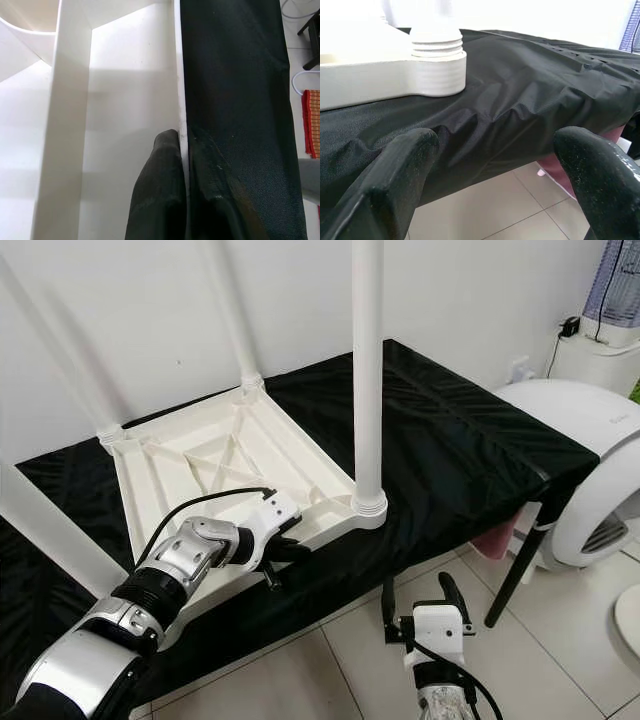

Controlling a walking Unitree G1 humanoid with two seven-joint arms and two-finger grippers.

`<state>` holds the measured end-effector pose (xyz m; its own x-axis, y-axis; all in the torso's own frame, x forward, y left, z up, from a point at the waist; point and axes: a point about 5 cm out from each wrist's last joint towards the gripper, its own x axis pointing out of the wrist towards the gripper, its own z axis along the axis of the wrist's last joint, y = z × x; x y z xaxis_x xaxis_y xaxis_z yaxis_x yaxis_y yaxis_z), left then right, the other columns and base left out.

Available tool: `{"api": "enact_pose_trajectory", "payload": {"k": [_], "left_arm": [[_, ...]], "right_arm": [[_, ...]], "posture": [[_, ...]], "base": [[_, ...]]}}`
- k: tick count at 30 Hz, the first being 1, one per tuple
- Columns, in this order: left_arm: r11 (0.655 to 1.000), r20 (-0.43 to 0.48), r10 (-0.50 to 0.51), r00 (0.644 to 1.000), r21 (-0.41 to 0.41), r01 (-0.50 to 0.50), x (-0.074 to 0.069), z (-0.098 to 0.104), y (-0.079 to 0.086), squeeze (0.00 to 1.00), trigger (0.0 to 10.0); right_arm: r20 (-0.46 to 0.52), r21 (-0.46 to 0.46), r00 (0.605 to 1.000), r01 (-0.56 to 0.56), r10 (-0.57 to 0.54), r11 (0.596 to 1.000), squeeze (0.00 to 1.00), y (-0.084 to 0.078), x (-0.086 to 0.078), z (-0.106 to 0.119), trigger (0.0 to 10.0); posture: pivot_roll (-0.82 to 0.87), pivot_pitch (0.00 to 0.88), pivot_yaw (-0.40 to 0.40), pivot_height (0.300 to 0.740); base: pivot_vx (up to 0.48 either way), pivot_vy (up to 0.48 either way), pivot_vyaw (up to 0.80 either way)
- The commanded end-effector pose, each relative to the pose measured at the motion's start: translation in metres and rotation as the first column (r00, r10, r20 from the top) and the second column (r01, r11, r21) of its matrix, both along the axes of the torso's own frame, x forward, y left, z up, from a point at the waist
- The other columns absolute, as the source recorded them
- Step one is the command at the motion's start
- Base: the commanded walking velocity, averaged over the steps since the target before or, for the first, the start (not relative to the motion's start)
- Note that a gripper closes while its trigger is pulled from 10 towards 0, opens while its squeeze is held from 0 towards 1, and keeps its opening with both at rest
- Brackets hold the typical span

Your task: Building children table

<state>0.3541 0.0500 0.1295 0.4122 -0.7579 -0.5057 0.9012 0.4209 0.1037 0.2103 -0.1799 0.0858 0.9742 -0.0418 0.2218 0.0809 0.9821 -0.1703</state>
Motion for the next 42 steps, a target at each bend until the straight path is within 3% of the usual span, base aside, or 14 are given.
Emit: {"api": "enact_pose_trajectory", "payload": {"k": [1,7,8,11,12,13,15,16,18,19,20,21,33,42], "left_arm": [[0.981,0.071,0.161,0.984,0.1,-0.168,0.008,-0.01,0.019,0.0,10.0],[0.98,0.084,0.14,0.987,0.128,-0.15,0.007,-0.013,0.019,0.0,10.0],[0.98,0.089,0.133,0.987,0.137,-0.144,0.006,-0.014,0.019,0.97,10.0],[0.978,0.096,0.134,0.986,0.145,-0.147,0.006,-0.015,0.019,1.0,10.0],[0.978,0.096,0.134,0.986,0.145,-0.147,0.006,-0.015,0.019,1.0,10.0],[0.977,0.104,0.138,0.985,0.151,-0.152,0.007,-0.014,0.02,0.1,10.0],[0.977,0.104,0.138,0.985,0.151,-0.152,0.007,-0.014,0.02,0.1,10.0],[0.976,0.11,0.142,0.984,0.15,-0.157,0.008,-0.013,0.019,0.0,10.0],[0.977,0.115,0.147,0.982,0.14,-0.163,0.01,-0.01,0.019,0.0,10.0],[0.977,0.117,0.149,0.982,0.137,-0.164,0.011,-0.009,0.019,0.0,8.3],[0.977,0.119,0.15,0.982,0.136,-0.166,0.011,-0.009,0.019,0.0,8.3],[0.977,0.119,0.152,0.981,0.131,-0.167,0.011,-0.009,0.019,0.0,0.0],[0.982,0.115,0.13,0.985,0.12,-0.144,0.009,-0.011,0.02,0.0,0.0],[0.997,0.148,0.062,0.987,0.035,-0.068,0.007,0.007,0.018,0.0,0.0]], "right_arm": [[-0.018,-0.004,1.0,-0.005,0.005,1.0,0.0,0.002,-0.002,-0.002,10.0],[-0.02,-0.004,1.0,-0.003,0.003,1.0,0.0,0.002,-0.003,-0.002,10.0],[-0.021,-0.004,1.0,-0.002,0.002,1.0,0.0,0.002,-0.003,-0.003,10.0],[-0.021,-0.005,1.0,-0.001,0.001,1.0,0.0,0.002,-0.003,-0.003,10.0],[-0.021,-0.005,1.0,-0.001,0.001,1.0,0.0,0.002,-0.003,-0.003,10.0],[-0.022,-0.005,1.0,0.0,0.0,1.0,0.0,0.002,-0.004,-0.003,10.0],[-0.022,-0.005,1.0,0.0,0.0,1.0,0.0,0.002,-0.004,-0.003,10.0],[-0.023,-0.006,1.0,0.001,-0.001,1.0,0.0,0.001,-0.004,-0.003,10.0],[-0.024,-0.006,1.0,0.001,-0.001,1.0,0.0,0.002,-0.004,-0.003,10.0],[-0.024,-0.007,1.0,0.002,-0.002,1.0,0.0,0.002,-0.004,-0.003,10.0],[-0.024,-0.007,1.0,0.002,-0.002,1.0,0.0,0.002,-0.004,-0.003,10.0],[-0.024,-0.007,1.0,0.003,-0.003,1.0,0.0,0.002,-0.004,-0.003,10.0],[-0.008,-0.002,1.0,0.006,-0.006,1.0,0.0,0.001,-0.004,0.002,10.0],[0.126,0.039,0.992,-0.002,-0.003,0.999,0.0,-0.015,0.028,0.055,10.0]], "posture": [[-0.22,0.056,0.196,0.74],[-0.22,0.057,0.197,0.74],[-0.22,0.057,0.198,0.74],[-0.22,0.058,0.199,0.74],[-0.22,0.058,0.199,0.74],[-0.22,0.058,0.198,0.74],[-0.22,0.058,0.198,0.74],[-0.22,0.058,0.198,0.74],[-0.22,0.059,0.2,0.74],[-0.22,0.059,0.2,0.74],[-0.22,0.059,0.2,0.74],[-0.22,0.058,0.201,0.74],[-0.23,0.059,0.208,0.74],[-0.22,0.077,0.206,0.74]], "base": [[0.0,0.0,0.0],[0.0,0.0,0.0],[0.0,0.0,0.0],[0.0,0.0,0.0],[0.0,0.0,0.0],[0.0,0.0,0.0],[0.0,0.0,0.0],[0.0,0.0,0.0],[0.0,0.0,0.0],[0.0,0.0,0.0],[0.0,0.0,0.0],[0.0,0.0,0.0],[0.0,0.0,0.0],[0.0,0.0,0.0]]}}
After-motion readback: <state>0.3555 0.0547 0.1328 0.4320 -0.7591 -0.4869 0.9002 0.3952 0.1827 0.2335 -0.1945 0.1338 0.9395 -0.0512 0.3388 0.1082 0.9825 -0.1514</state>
